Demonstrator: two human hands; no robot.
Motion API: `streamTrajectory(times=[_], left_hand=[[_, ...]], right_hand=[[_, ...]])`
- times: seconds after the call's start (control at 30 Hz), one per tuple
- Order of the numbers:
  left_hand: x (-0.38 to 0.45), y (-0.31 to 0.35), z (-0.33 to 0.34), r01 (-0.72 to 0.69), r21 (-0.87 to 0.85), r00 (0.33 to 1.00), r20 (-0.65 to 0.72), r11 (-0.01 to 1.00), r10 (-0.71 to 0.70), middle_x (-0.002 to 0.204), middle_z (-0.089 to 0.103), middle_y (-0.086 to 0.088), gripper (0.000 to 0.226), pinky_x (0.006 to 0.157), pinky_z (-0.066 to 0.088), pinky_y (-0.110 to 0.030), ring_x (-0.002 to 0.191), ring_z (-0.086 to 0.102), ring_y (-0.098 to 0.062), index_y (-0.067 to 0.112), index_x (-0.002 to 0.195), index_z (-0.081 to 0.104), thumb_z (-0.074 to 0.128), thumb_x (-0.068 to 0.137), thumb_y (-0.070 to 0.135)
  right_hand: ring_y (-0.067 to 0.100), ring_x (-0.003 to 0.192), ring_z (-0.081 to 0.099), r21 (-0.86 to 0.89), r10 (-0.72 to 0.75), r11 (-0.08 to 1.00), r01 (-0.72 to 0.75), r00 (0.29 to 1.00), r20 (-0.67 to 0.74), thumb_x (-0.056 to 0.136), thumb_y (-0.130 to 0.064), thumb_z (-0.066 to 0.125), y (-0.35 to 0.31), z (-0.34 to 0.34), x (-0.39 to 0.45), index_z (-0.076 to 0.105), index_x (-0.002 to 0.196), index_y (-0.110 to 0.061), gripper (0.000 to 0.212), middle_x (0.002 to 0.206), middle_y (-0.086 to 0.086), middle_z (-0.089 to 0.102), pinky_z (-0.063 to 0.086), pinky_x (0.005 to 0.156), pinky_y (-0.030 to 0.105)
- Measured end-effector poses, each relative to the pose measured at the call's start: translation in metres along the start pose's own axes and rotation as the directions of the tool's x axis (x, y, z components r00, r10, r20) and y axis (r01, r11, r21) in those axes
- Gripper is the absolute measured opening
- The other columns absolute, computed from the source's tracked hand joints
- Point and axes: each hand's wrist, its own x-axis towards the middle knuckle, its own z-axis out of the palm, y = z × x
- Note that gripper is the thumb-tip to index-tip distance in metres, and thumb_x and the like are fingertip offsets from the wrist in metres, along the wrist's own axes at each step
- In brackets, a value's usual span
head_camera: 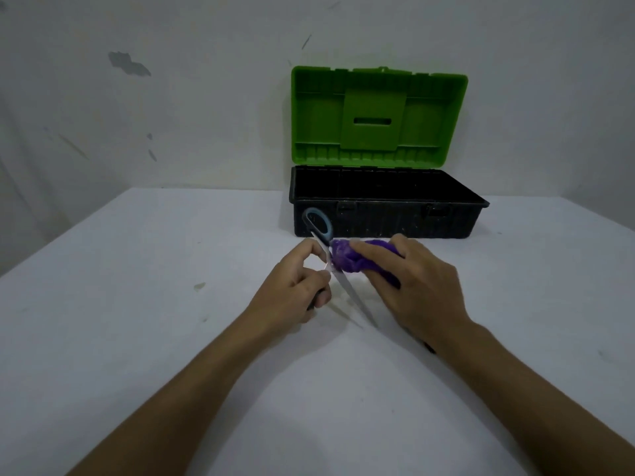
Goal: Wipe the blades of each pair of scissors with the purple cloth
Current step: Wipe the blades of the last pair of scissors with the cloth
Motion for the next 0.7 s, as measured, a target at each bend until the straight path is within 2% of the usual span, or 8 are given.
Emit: streamTrajectory(times=[0.1,0.17,0.27,0.37,0.47,0.57,0.63,0.7], left_hand=[[0.000,0.000,-0.002,0.003,0.006,1.000,-0.012,1.000,-0.003,0.054,0.044,-0.001,0.008,0.038,0.022,-0.018,0.041,0.023,-0.010,0.012,0.099,0.044,0.043,0.097,0.004],[0.001,-0.002,-0.003,0.008,0.029,0.999,-0.037,1.000,-0.007,0.053,0.045,0.001,0.008,0.039,0.022,-0.018,0.040,0.023,-0.010,0.012,0.101,0.044,0.043,0.096,0.005],[0.001,-0.005,0.002,0.010,0.043,0.999,-0.047,0.999,-0.008,0.051,0.045,0.003,0.008,0.041,0.021,-0.020,0.041,0.024,-0.011,0.012,0.101,0.045,0.042,0.097,0.006],[-0.001,-0.006,0.005,0.007,0.057,1.000,-0.029,0.998,-0.005,0.050,0.045,0.003,0.010,0.040,0.020,-0.022,0.041,0.025,-0.011,0.016,0.097,0.046,0.042,0.099,0.007],[-0.001,-0.006,0.001,0.016,0.061,1.000,0.008,0.998,-0.016,0.054,0.044,-0.003,0.010,0.039,0.020,-0.021,0.041,0.023,-0.011,0.015,0.098,0.046,0.042,0.099,0.006],[0.000,-0.003,-0.001,0.028,0.060,0.999,0.028,0.998,-0.029,0.059,0.044,-0.006,0.009,0.040,0.019,-0.020,0.041,0.022,-0.011,0.015,0.100,0.044,0.042,0.098,0.006],[0.000,-0.003,0.001,0.034,0.035,0.999,0.036,0.999,-0.035,0.058,0.045,-0.003,0.011,0.040,0.018,-0.020,0.041,0.021,-0.011,0.017,0.099,0.044,0.041,0.098,0.006],[0.001,-0.004,0.005,0.033,0.037,0.999,0.027,0.999,-0.034,0.056,0.046,-0.001,0.011,0.041,0.018,-0.021,0.041,0.023,-0.011,0.018,0.100,0.045,0.041,0.099,0.007]], right_hand=[[0.010,0.068,0.045,-0.016,0.177,0.984,-0.178,0.983,-0.042,0.090,-0.032,0.065,0.014,-0.005,0.001,0.061,0.128,-0.028,0.038,0.087,-0.003,0.054,0.030,0.049,0.017],[0.007,0.068,0.041,0.002,0.236,0.971,-0.237,0.967,-0.092,0.090,-0.027,0.068,0.023,-0.010,0.002,0.060,0.130,-0.027,0.041,0.086,-0.004,0.052,0.026,0.050,0.014],[0.009,0.073,0.043,0.069,0.072,0.995,-0.066,0.993,-0.089,0.092,-0.028,0.061,0.015,-0.012,-0.001,0.057,0.135,-0.025,0.044,0.092,0.002,0.055,0.031,0.055,0.014],[0.015,0.076,0.054,0.096,-0.111,0.990,0.107,0.993,0.045,0.088,-0.028,0.066,-0.003,-0.002,-0.005,0.058,0.132,-0.023,0.045,0.095,0.005,0.060,0.040,0.057,0.017],[0.017,0.077,0.056,0.101,0.005,0.995,-0.012,0.998,0.067,0.084,-0.024,0.074,0.004,0.005,-0.003,0.058,0.128,-0.026,0.047,0.096,0.004,0.060,0.049,0.053,0.025],[0.010,0.074,0.047,0.052,0.150,0.988,-0.149,0.989,-0.016,0.085,-0.021,0.072,0.025,0.000,-0.003,0.061,0.126,-0.026,0.042,0.094,0.002,0.058,0.042,0.052,0.023],[0.009,0.076,0.045,0.063,0.151,0.987,-0.147,0.986,-0.066,0.088,-0.023,0.068,0.028,-0.006,-0.006,0.062,0.126,-0.024,0.039,0.096,0.003,0.058,0.039,0.055,0.020],[0.012,0.079,0.050,0.104,0.044,0.994,-0.037,0.997,-0.068,0.090,-0.029,0.060,0.018,-0.010,-0.008,0.060,0.128,-0.024,0.038,0.099,0.004,0.058,0.041,0.059,0.020]])
